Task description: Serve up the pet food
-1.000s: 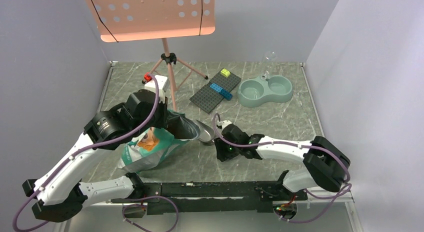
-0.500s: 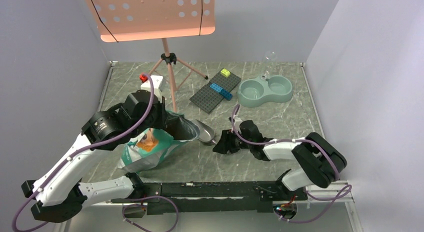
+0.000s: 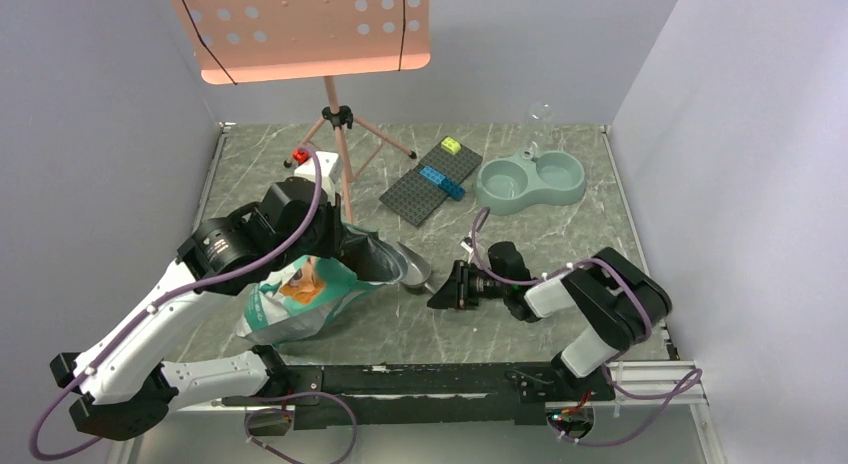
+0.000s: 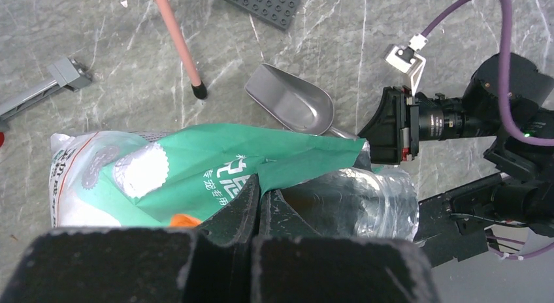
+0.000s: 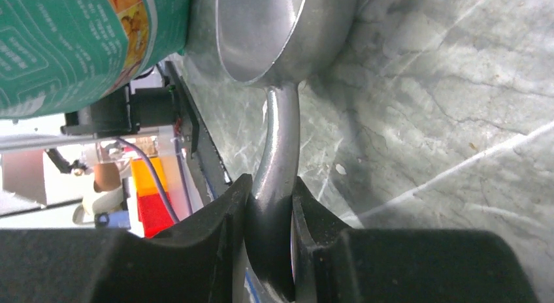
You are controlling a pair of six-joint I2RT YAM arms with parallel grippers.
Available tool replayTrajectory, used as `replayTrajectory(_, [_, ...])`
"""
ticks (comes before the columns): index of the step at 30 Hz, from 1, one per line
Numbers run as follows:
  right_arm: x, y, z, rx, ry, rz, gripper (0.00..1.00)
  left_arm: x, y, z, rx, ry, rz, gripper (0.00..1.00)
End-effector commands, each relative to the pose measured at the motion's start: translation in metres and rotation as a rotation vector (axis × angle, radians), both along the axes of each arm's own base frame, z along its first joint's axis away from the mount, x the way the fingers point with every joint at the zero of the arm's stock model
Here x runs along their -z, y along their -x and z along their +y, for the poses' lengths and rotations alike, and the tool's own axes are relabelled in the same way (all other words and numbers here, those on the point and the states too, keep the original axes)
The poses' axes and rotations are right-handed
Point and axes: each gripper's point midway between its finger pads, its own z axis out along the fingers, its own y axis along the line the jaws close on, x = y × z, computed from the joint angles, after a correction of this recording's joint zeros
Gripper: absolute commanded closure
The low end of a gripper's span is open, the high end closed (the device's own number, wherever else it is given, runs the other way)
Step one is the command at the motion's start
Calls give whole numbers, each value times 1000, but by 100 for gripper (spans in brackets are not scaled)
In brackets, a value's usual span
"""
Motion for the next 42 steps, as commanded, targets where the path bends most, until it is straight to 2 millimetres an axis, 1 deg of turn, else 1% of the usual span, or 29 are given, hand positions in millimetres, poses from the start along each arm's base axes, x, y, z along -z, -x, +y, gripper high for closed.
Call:
replayTrajectory(1, [-30, -6, -1, 10, 86, 37, 100, -11, -10, -9, 12, 40, -57, 100])
replayTrajectory(2, [-37, -7, -7, 34, 177, 38, 100, -8, -11, -10, 15, 23, -53, 100])
replayTrajectory(3, [-44, -4, -17, 53, 279, 50, 100, -5, -13, -9, 14, 5, -51, 100])
replayTrajectory(4, [-56, -2, -27, 70, 361, 43, 100, -1, -15, -10, 18, -10, -50, 100])
replayTrajectory(5, [-65, 3, -43, 86, 451, 57, 100, 1, -16, -10, 23, -24, -53, 100])
replayTrajectory(8, [-104, 19, -79, 109, 617, 35, 100, 6, -21, -14, 43, -50, -70, 100])
replayTrajectory(9, [-120, 24, -85, 103, 638, 2, 100, 7, -23, -16, 55, -54, -77, 100])
replayTrajectory(11, [-148, 38, -90, 62, 648, -51, 100, 10, -26, -22, 79, -62, -86, 100])
replayTrajectory(13, [-168, 49, -98, 50, 691, -77, 100, 14, -28, -28, 104, -72, -84, 100])
replayTrajectory(15, [-185, 57, -113, 74, 753, -101, 100, 16, -28, -34, 128, -74, -74, 100])
replayTrajectory(17, [-207, 61, -125, 92, 762, -139, 100, 16, -29, -38, 141, -80, -73, 100])
replayTrajectory(20, [-254, 67, -119, 59, 611, -285, 100, 14, -31, -45, 159, -89, -89, 100])
replayTrajectory(22, [-278, 69, -124, 79, 548, -371, 100, 10, -32, -47, 163, -103, -102, 100])
replayTrajectory(23, [-286, 71, -127, 76, 536, -401, 100, 8, -33, -49, 167, -113, -106, 100])
replayTrajectory(25, [-295, 74, -123, 36, 515, -427, 100, 2, -33, -50, 173, -125, -119, 100])
replayTrajectory(28, [-292, 74, -106, -42, 488, -420, 100, -4, -32, -54, 186, -127, -136, 100])
replayTrajectory(29, [-294, 75, -101, -60, 463, -426, 100, -5, -31, -54, 185, -123, -137, 100])
replayTrajectory(32, [-308, 79, -91, -72, 369, -470, 100, -9, -30, -53, 169, -106, -134, 100])
replayTrajectory(33, [-310, 80, -89, -83, 353, -475, 100, -10, -30, -53, 169, -99, -132, 100])
replayTrajectory(39, [-303, 82, -66, -179, 299, -457, 100, -22, -24, -57, 180, -45, -129, 100])
replayTrajectory(42, [-301, 89, -58, -240, 271, -459, 100, -28, -23, -55, 174, -39, -133, 100])
